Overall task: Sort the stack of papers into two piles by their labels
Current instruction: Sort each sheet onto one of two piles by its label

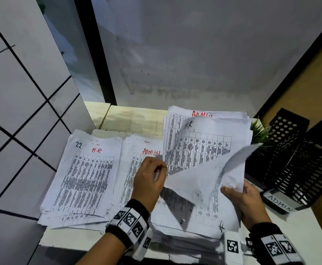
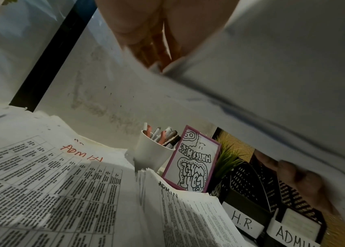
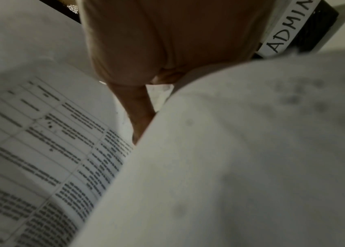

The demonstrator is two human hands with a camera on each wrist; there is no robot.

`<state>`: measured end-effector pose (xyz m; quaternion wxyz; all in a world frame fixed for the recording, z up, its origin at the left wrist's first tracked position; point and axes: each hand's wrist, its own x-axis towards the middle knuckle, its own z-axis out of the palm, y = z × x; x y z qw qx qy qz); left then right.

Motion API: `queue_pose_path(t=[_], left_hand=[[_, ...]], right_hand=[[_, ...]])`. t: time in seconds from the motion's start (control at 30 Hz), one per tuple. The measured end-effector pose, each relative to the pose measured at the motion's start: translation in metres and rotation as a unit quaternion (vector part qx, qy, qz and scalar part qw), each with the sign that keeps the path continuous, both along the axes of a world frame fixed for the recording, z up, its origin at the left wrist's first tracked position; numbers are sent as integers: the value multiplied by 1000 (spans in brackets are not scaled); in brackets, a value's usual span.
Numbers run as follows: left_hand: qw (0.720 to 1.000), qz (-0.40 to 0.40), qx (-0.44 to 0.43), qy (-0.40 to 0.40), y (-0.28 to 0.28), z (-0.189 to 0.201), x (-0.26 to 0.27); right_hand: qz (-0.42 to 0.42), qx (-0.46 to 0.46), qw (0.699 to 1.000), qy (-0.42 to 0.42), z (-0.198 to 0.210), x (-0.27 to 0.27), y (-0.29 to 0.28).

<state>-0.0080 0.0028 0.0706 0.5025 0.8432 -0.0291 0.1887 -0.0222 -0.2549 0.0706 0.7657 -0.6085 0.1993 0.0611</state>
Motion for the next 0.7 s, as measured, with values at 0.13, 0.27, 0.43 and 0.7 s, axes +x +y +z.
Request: queue_pose_path(t=[0.13, 0.27, 0.43, 0.7], left_hand=[[992, 36, -72, 102, -1, 5, 7], [998, 22, -9, 61, 1, 3, 10], [995, -48, 45, -79, 0, -3, -1], [984, -174, -22, -6, 6, 3, -25]], right_hand=[[8, 4, 1000, -7, -1, -1, -1], [18, 1, 1000, -8, -2, 0, -2], [17, 19, 1000, -3, -4, 1, -2], [19, 25, 999, 8, -3, 2, -2]])
